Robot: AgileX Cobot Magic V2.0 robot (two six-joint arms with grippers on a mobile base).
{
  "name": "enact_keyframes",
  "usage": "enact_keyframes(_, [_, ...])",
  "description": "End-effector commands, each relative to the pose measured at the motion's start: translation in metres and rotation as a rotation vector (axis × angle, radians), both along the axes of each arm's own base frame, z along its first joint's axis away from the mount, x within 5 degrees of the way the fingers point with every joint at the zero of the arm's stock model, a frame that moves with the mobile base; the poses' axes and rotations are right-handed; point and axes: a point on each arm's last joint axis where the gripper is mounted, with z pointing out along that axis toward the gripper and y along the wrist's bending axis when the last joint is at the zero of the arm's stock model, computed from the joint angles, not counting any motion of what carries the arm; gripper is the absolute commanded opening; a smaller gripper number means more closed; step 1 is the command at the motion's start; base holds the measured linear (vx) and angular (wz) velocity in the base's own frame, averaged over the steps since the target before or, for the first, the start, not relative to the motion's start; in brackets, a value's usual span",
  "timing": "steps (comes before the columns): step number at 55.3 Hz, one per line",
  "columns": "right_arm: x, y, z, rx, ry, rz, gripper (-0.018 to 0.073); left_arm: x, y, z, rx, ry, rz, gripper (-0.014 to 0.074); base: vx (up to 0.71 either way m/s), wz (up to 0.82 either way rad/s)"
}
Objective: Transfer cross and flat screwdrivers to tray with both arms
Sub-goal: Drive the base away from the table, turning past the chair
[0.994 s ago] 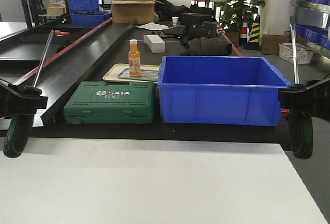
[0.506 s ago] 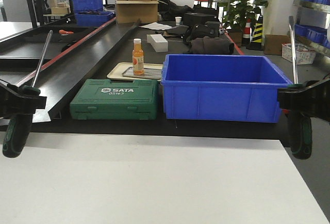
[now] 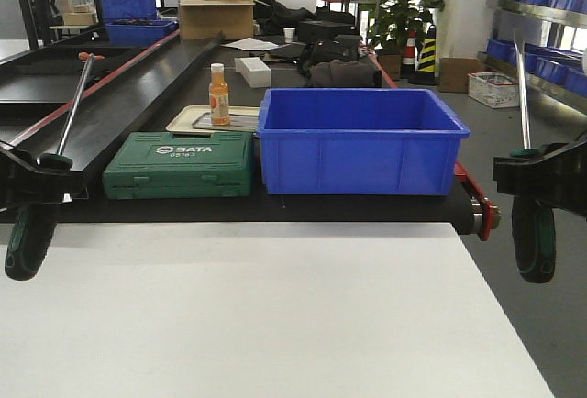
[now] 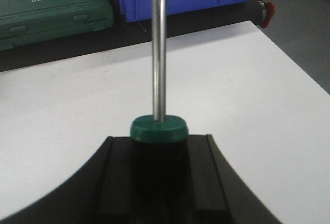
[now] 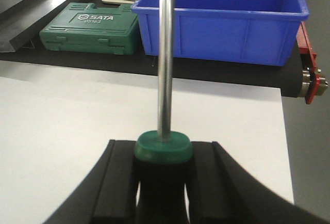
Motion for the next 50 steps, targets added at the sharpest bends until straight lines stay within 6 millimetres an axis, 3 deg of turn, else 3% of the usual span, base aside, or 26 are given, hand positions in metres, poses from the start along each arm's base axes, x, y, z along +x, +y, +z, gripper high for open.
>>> enact_keyframes(1, [-0.0063,-0.0035,0.0238,0.026,-0.143,-0.017,-0.0008,-0.0066,0.0,0.0238,-0.054,-0.12,0.023,0.0,-0.2,-0.15])
enact_keyframes(25, [-0.0063,-0.0035,0.0238,0.026,-0.143,-0.017,-0.0008,-0.0066,0.0,0.0238,-0.054,-0.12,0.023,0.0,-0.2,-0.27])
enact_keyframes(50, [-0.0063,-0.0034,0.0237,0.026,-0.141,-0.017,-0.0008,-0.0067,0.0,0.0236,-0.054,-0.118,0.022,0.0,-0.17,-0.6])
